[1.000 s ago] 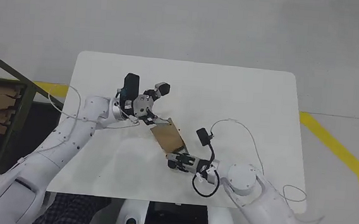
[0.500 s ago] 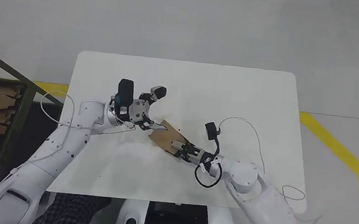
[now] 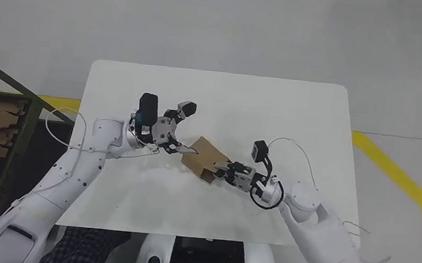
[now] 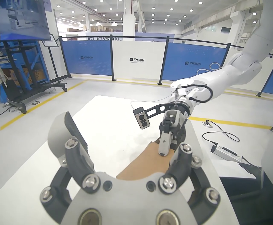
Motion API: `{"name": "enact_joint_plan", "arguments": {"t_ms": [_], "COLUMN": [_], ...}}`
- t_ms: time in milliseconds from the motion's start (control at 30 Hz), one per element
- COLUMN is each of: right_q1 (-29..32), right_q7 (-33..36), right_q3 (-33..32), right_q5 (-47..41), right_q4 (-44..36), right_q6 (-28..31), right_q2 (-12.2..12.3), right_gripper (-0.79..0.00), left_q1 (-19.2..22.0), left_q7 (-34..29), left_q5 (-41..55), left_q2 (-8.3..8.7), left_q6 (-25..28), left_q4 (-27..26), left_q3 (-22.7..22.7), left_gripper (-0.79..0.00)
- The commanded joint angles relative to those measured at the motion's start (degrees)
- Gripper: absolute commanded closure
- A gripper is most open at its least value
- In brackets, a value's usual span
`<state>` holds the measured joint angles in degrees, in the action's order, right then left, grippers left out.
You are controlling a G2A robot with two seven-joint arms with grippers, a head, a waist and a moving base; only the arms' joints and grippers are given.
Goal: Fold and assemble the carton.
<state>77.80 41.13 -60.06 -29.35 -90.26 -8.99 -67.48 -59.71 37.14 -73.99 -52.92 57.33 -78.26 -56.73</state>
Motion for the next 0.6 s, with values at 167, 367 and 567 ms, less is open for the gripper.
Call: {"name": "enact_joint_plan", "arguments": {"t_ms": [167, 367, 567], "right_q1": [2.7, 2.1, -1.0], "right_q7": [4.4, 1.7, 0.4], "right_q3": [-5.2, -7.3, -8.0], "right_q5": [-0.3, -1.1, -5.2], "right_q4": [-2.6, -1.2, 3.2], "right_q6": [-7.2, -9.5, -8.6], "right_q2": [1.6, 1.9, 1.5], "right_gripper": [0.0, 0.0, -0.018], "left_q1": [-0.4, -0.3, 0.7], "left_q7": [0.1, 0.1, -0.9], "left_q5": [-0.6, -0.6, 0.2], "left_q2": [-0.08, -0.24, -0.39], "left_q6": [0.7, 0.7, 0.7], "left_q4": [-0.4, 0.0, 0.9], "left_q3": [-0.7, -0.3, 0.5], "left_gripper": [-0.785, -0.785, -0.785]}}
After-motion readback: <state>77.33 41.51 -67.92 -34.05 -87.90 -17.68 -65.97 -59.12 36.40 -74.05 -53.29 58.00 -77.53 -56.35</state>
